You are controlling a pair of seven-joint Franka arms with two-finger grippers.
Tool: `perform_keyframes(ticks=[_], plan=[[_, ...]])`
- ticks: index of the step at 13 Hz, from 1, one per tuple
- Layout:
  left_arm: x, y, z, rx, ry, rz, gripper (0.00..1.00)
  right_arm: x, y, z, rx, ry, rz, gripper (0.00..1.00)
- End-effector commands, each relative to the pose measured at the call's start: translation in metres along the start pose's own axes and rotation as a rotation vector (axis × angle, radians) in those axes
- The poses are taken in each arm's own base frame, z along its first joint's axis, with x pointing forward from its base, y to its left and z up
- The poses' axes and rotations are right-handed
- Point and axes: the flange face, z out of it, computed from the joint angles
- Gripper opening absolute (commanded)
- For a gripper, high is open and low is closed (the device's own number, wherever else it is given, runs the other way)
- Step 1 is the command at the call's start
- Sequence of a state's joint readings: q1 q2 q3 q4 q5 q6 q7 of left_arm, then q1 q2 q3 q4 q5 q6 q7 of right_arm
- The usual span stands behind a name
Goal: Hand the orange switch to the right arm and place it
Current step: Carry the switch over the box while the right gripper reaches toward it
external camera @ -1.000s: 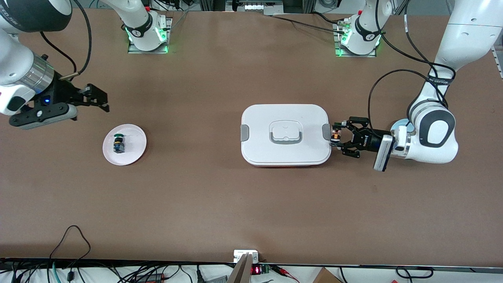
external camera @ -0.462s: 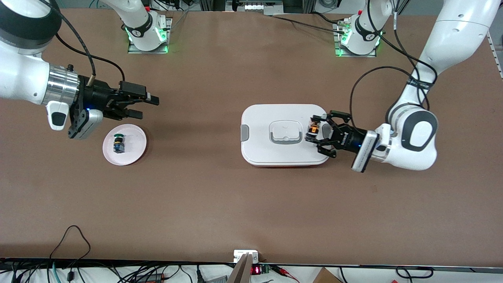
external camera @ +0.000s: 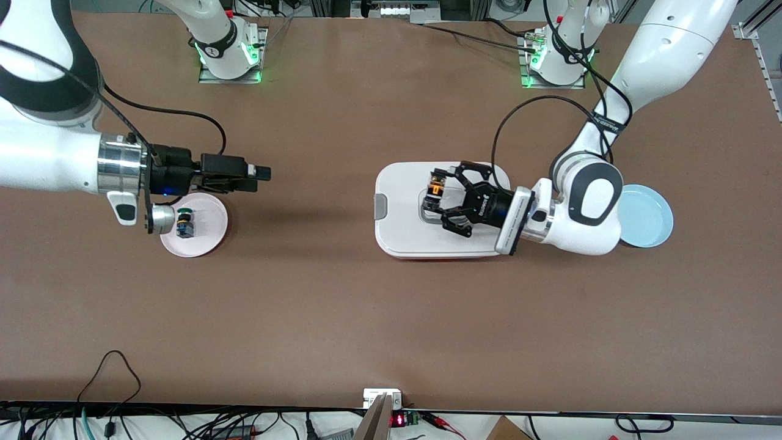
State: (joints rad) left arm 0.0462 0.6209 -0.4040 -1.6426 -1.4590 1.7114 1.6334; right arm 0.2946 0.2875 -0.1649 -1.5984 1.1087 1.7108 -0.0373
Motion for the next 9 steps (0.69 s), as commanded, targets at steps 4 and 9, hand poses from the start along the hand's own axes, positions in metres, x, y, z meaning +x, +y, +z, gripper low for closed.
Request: perform_keyframes(ticks=[4, 9], plan=[[0.010, 0.014, 0.037, 0.024, 0.018, 0.091, 0.36, 0.015, -0.019, 0.049, 0.096, 0.019, 0.156, 1.00], [-0.009, 0.013, 0.056, 0.032, 0.076, 0.161, 0.36, 0.002, -0.034, 0.121, 0.165, 0.064, 0.251, 1.00]])
